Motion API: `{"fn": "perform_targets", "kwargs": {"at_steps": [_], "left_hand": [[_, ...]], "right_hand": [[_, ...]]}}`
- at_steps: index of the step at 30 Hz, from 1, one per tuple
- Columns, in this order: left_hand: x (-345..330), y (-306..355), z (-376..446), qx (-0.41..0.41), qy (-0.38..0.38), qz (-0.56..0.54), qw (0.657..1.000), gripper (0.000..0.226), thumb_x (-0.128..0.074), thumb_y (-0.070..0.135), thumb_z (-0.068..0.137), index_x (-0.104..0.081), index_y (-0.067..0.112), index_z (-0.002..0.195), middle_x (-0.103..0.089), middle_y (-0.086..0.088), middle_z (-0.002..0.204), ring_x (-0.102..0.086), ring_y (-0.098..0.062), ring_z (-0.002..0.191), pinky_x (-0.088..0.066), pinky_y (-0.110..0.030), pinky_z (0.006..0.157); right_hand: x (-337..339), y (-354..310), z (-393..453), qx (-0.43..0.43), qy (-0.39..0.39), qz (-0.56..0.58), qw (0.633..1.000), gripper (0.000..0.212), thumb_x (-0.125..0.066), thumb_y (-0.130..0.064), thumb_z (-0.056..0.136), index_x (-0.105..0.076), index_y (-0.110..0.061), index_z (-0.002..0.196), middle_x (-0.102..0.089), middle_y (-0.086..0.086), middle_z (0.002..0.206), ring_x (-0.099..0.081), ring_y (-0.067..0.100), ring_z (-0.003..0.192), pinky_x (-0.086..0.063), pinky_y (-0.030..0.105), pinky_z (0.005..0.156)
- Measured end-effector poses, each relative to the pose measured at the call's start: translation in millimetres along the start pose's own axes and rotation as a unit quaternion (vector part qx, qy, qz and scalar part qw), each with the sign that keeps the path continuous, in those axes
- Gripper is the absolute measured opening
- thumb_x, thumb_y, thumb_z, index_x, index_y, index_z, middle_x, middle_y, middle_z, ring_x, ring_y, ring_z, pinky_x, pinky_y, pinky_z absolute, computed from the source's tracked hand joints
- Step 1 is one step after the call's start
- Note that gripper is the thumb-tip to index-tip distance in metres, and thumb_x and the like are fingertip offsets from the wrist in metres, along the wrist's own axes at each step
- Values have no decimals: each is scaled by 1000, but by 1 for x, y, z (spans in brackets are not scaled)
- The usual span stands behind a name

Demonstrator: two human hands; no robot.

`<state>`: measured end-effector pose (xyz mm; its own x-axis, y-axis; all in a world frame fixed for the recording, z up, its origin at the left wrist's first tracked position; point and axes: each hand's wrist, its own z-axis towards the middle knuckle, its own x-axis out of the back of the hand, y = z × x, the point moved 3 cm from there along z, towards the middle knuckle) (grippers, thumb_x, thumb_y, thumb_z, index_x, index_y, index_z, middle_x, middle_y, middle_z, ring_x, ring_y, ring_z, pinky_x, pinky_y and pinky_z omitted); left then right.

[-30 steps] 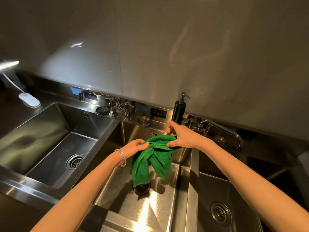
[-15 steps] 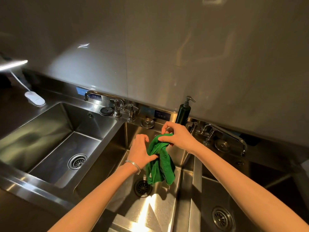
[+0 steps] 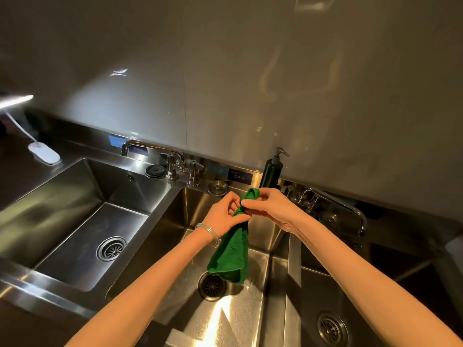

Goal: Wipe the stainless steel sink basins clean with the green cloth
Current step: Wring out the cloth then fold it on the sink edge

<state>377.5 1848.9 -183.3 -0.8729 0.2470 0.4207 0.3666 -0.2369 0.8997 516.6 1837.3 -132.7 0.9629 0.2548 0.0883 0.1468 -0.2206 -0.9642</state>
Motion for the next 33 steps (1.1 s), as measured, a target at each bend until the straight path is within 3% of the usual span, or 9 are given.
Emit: {"fn": "perform_targets", "kwargs": {"at_steps": [3, 8, 11, 15, 18, 22, 26, 30, 33], "left_hand": [[10, 2, 7, 3, -65, -52, 997, 24, -68, 19, 82, -54, 8, 98, -55, -9, 82, -51, -17, 75, -48, -34, 76], [25, 7, 8, 40, -95, -109, 989, 23, -53, 17, 93, -60, 6, 112, -63, 3, 88, -58, 5, 68, -41, -9, 59], [31, 7, 8, 42, -97, -93, 990, 17, -47, 20, 96, -62, 13, 92, -55, 4, 76, -49, -1, 60, -36, -17, 58], [59, 17, 20, 74, -2, -189, 979, 21, -46, 22, 96, -57, 14, 80, -66, 3, 92, -61, -8, 78, -54, -18, 69], [72, 23, 28, 38, -49, -55, 997, 11, -54, 28, 91, -59, 21, 99, -66, 7, 104, -60, -4, 94, -47, -18, 79], [51, 22, 25, 35, -150, 62, 986, 31, -61, 31, 86, -58, 21, 116, -60, 8, 107, -57, -5, 97, -41, -9, 75], [44, 24, 26, 29, -84, 11, 996, 17, -60, 30, 87, -66, 19, 98, -67, 4, 91, -60, -3, 82, -43, -13, 71], [36, 33, 34, -26, -46, 80, 995, 5, -67, 34, 82, -66, 33, 86, -63, 16, 74, -57, 9, 65, -42, -10, 63], [32, 32, 40, -7, 3, 93, 996, 22, -67, 42, 79, -68, 21, 80, -67, 0, 72, -63, -12, 68, -51, -32, 67]], "right_hand": [[5, -6, -1, 18, -36, -14, 999, 22, -69, -2, 79, -63, -11, 99, -69, 2, 91, -68, 11, 82, -55, 19, 74], [9, 0, 4, 79, 13, -143, 986, 26, -69, -15, 83, -60, -18, 108, -65, -9, 96, -59, 0, 85, -46, 10, 72], [4, 3, 5, 80, -12, -154, 985, 37, -66, -18, 86, -54, -18, 121, -62, -11, 108, -58, -4, 96, -47, 8, 76], [1, 11, 10, 82, -9, -232, 969, 42, -67, -16, 85, -52, -14, 124, -61, -3, 113, -59, 8, 101, -48, 17, 85], [-5, 16, 13, 96, 15, -261, 960, 28, -74, -20, 78, -60, -10, 99, -64, 7, 92, -60, 18, 81, -47, 26, 72], [-12, 2, 17, 133, 12, -298, 945, 31, -79, -19, 72, -49, -27, 68, -45, -8, 63, -38, 3, 56, -34, 12, 53], [-3, -9, 17, 139, -3, -285, 948, 13, -73, -16, 79, -62, -18, 83, -54, -10, 65, -48, -4, 55, -38, 9, 56], [9, -6, 17, 132, 24, -283, 950, 12, -71, -17, 81, -64, -15, 90, -57, -4, 80, -50, 3, 70, -39, 11, 63], [11, 1, 16, 133, 85, -292, 943, 20, -72, -22, 79, -59, -17, 94, -50, 2, 87, -46, 7, 71, -37, 15, 65]]}}
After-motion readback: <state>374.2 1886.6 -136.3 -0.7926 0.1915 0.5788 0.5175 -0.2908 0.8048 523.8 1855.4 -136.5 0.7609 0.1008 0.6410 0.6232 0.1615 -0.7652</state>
